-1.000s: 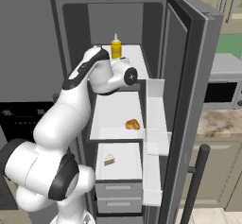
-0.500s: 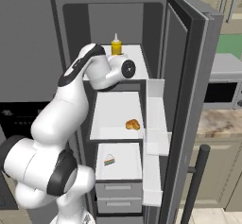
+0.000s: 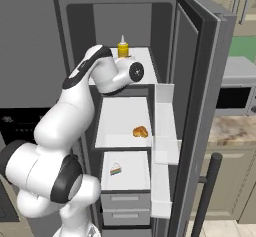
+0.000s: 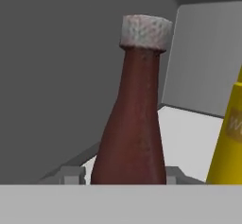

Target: Place the mustard and ketchup from the counter to the top shelf of the fridge. If the existing items in the fridge are on the top shelf, move them to other shelves.

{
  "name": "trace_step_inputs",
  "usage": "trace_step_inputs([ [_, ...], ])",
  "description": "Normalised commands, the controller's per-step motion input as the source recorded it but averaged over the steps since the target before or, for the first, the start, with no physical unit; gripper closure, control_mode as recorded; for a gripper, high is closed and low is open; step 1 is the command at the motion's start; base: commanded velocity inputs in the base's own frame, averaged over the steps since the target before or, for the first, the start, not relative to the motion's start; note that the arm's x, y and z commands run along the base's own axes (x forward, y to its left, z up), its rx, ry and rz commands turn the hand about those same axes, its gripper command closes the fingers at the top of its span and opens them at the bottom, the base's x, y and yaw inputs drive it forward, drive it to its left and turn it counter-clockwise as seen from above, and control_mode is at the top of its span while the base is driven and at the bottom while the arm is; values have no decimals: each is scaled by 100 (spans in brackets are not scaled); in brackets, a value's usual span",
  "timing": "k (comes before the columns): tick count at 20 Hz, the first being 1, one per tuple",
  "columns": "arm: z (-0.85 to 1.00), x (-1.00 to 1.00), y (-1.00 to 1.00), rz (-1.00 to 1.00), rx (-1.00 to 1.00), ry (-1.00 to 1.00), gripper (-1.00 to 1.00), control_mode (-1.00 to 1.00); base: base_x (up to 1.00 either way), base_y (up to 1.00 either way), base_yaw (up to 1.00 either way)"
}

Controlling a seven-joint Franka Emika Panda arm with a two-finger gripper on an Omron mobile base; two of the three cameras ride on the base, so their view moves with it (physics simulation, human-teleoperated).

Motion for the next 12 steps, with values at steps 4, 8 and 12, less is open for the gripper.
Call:
trace_step_inputs([
  [4,1,0,-1,0,0,0,-100,-100,0,0,0],
  [8,8,-14,-11,0,1,0,-100,-100,0,0,0],
  [12,33,-45,-35,-4,6,0,-100,-100,0,0,0],
])
